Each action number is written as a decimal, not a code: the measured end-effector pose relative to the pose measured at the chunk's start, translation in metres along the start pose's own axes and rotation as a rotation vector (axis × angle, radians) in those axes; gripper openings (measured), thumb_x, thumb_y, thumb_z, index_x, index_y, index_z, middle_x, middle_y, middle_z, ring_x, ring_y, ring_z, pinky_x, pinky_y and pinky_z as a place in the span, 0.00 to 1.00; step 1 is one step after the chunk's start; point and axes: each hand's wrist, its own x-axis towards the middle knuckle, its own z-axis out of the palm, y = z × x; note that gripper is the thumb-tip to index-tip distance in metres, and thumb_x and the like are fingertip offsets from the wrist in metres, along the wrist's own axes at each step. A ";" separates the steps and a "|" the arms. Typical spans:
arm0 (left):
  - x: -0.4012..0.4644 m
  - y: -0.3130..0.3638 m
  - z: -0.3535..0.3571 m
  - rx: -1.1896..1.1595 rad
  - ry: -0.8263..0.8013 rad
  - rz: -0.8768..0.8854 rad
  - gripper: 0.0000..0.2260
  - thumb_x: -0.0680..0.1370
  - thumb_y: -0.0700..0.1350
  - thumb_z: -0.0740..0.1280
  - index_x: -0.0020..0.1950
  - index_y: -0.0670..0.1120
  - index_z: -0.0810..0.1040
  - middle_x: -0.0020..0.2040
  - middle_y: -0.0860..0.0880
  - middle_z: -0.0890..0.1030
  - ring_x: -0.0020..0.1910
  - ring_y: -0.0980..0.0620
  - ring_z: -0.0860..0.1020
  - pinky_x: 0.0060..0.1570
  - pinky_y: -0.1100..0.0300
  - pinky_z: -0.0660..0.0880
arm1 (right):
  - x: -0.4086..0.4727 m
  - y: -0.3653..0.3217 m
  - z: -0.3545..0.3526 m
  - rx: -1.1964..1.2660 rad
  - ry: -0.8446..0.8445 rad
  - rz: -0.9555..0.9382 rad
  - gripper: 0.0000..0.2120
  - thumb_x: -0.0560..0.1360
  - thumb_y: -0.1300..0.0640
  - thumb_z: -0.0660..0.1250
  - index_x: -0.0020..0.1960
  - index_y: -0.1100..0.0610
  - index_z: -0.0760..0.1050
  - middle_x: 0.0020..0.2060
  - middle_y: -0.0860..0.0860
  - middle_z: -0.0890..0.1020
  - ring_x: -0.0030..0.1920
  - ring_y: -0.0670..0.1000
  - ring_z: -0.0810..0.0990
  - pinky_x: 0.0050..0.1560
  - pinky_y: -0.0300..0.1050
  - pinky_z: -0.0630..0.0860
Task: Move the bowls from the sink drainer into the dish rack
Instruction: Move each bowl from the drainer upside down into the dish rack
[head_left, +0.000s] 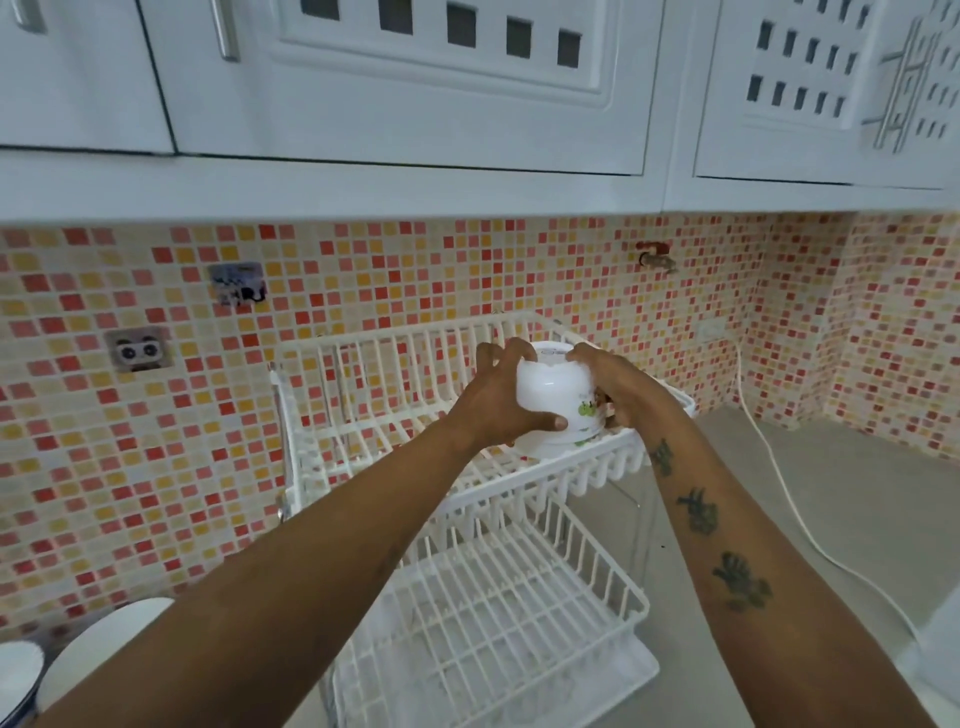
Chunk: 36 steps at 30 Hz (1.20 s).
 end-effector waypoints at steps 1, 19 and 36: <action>0.000 0.000 -0.002 -0.009 -0.015 -0.007 0.34 0.67 0.49 0.78 0.67 0.49 0.64 0.67 0.43 0.61 0.62 0.43 0.71 0.49 0.55 0.79 | 0.000 -0.001 0.000 -0.004 0.012 -0.012 0.16 0.74 0.46 0.62 0.55 0.56 0.73 0.41 0.54 0.78 0.40 0.54 0.76 0.48 0.50 0.73; -0.193 -0.059 -0.212 -0.489 0.535 -0.289 0.08 0.81 0.49 0.63 0.52 0.44 0.76 0.61 0.41 0.79 0.60 0.45 0.78 0.63 0.49 0.76 | -0.180 -0.082 0.218 0.462 -0.016 -0.747 0.13 0.77 0.59 0.61 0.39 0.49 0.80 0.40 0.54 0.85 0.48 0.53 0.83 0.55 0.45 0.79; -0.495 -0.338 -0.260 -0.492 0.963 -1.043 0.11 0.75 0.51 0.67 0.39 0.45 0.74 0.36 0.45 0.72 0.37 0.51 0.70 0.37 0.59 0.67 | -0.245 0.092 0.596 0.169 -0.534 -0.038 0.12 0.75 0.55 0.66 0.52 0.61 0.80 0.51 0.58 0.82 0.56 0.60 0.79 0.59 0.58 0.74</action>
